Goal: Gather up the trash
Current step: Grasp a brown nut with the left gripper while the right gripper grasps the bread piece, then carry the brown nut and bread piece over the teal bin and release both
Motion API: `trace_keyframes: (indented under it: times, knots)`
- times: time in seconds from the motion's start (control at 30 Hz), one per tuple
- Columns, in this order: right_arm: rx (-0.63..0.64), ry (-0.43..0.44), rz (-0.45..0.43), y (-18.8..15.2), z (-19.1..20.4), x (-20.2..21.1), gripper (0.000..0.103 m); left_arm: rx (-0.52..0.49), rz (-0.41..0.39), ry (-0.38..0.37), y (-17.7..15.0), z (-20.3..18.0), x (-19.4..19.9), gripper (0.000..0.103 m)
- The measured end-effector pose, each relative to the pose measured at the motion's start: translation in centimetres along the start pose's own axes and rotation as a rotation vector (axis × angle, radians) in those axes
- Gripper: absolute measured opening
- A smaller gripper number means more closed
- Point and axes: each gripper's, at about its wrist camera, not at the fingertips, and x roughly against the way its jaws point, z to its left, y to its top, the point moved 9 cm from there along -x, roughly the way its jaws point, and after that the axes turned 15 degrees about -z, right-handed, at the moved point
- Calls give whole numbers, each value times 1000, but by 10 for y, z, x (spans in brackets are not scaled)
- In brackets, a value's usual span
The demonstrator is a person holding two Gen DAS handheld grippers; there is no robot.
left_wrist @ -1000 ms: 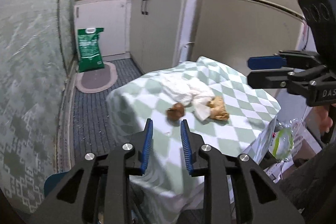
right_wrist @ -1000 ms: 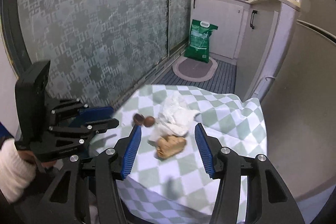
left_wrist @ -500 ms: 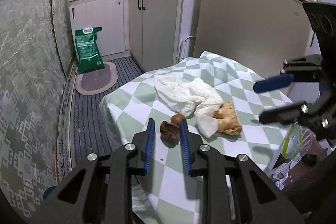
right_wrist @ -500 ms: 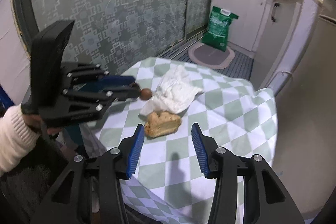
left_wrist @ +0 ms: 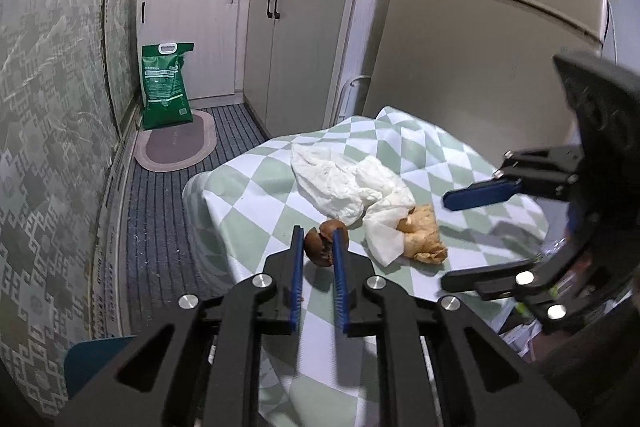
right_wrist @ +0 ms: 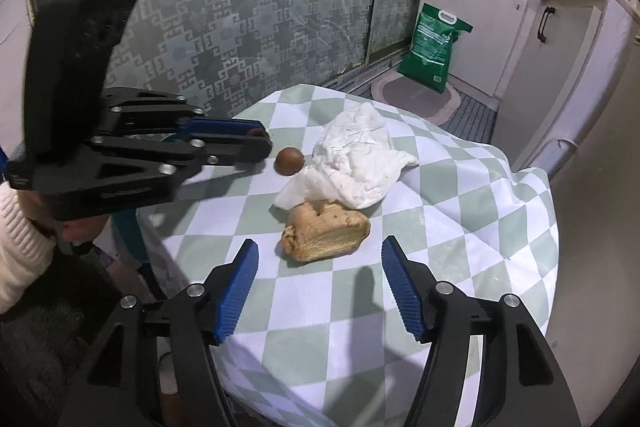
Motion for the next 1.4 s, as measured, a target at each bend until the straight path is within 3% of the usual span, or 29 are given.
trace_keyframes:
  times: [0.47, 0.67, 0.73, 0.83, 1.07, 1.4]
  knots:
    - [-56, 6, -6, 6, -3, -18, 64, 165, -100, -16, 24, 24, 28, 15]
    - [-53, 7, -1, 8, 2, -21, 56, 198, -134, -19, 31, 35, 44, 15]
    - [-56, 11, 1, 8, 3, -21, 48, 207, -140, -17, 33, 39, 48, 15]
    - [-71, 10, 10, 6, 2, -19, 48, 216, -150, -4, 34, 46, 54, 15]
    - [-80, -37, 43, 5, 6, -5, 47, 256, -162, 98, 33, 77, 67, 15]
    - [-73, -22, -61, 47, 33, 19, 47, 318, -183, 233, 32, 116, 94, 15]
